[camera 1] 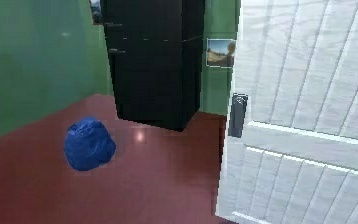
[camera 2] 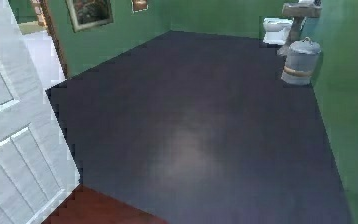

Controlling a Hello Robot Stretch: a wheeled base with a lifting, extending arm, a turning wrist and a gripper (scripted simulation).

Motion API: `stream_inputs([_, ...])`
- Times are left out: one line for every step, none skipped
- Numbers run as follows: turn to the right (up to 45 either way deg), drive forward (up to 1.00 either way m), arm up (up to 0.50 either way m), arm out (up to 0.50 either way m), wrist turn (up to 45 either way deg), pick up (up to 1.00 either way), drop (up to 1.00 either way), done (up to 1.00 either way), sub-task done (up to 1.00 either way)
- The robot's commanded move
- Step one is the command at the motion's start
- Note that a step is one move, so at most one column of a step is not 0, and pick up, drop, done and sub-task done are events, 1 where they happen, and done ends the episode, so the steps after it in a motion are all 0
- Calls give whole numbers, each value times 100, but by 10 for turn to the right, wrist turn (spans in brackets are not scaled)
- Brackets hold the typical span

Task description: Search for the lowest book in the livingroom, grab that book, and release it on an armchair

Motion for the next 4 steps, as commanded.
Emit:
stream_inputs([0, 5, 0, 0, 0, 0, 0, 0, 0])
stream_inputs([-450, 0, 0, 0, 0, 0, 0, 0, 0])
stream_inputs([-420, 0, 0, 0, 0, 0, 0, 0, 0])
stream_inputs([0, 70, 0, 0, 0, 0, 0, 0, 0])
